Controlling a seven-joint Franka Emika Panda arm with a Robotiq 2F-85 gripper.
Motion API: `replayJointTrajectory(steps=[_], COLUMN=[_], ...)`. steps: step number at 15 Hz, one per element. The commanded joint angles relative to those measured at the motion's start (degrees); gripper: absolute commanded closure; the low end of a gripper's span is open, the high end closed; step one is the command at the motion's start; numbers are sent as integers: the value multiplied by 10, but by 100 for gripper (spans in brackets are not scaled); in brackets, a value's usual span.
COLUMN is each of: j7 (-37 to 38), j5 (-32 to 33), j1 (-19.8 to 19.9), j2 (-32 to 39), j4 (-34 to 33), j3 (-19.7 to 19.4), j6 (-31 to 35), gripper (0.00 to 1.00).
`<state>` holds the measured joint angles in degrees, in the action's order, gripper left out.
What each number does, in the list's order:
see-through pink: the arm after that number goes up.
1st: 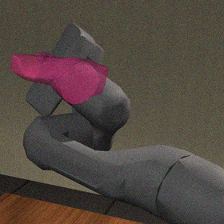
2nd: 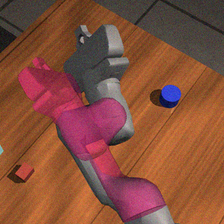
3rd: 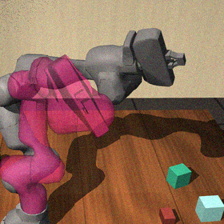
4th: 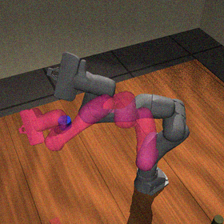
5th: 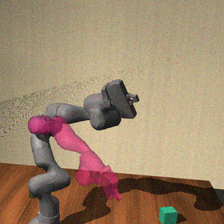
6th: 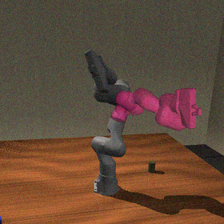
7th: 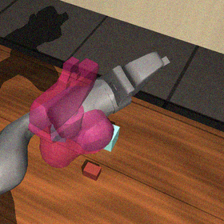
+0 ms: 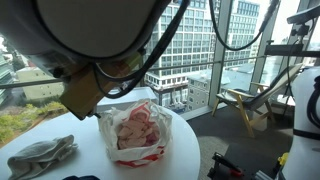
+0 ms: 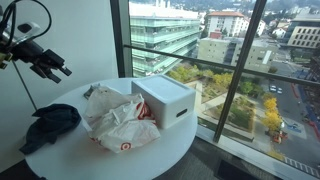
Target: Pick up all the items from the plastic and put them on the table one by one
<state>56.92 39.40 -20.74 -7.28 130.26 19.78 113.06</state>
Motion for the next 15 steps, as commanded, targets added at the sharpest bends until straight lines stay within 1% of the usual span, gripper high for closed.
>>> replayJointTrajectory(steps=[1, 3, 5, 8, 12, 15], j7=[68, 105, 138, 171, 174, 166], j5=[1, 23, 55, 112, 152, 162], j1=[44, 71, 95, 117, 134, 142], j2=[-36, -18, 12, 65, 139, 191], j4=[78, 97, 101, 78, 42, 13], j3=[-23, -38, -52, -73, -110, -138], j6=[42, 77, 115, 174, 242, 284], gripper=[0, 0, 0, 0, 0, 0])
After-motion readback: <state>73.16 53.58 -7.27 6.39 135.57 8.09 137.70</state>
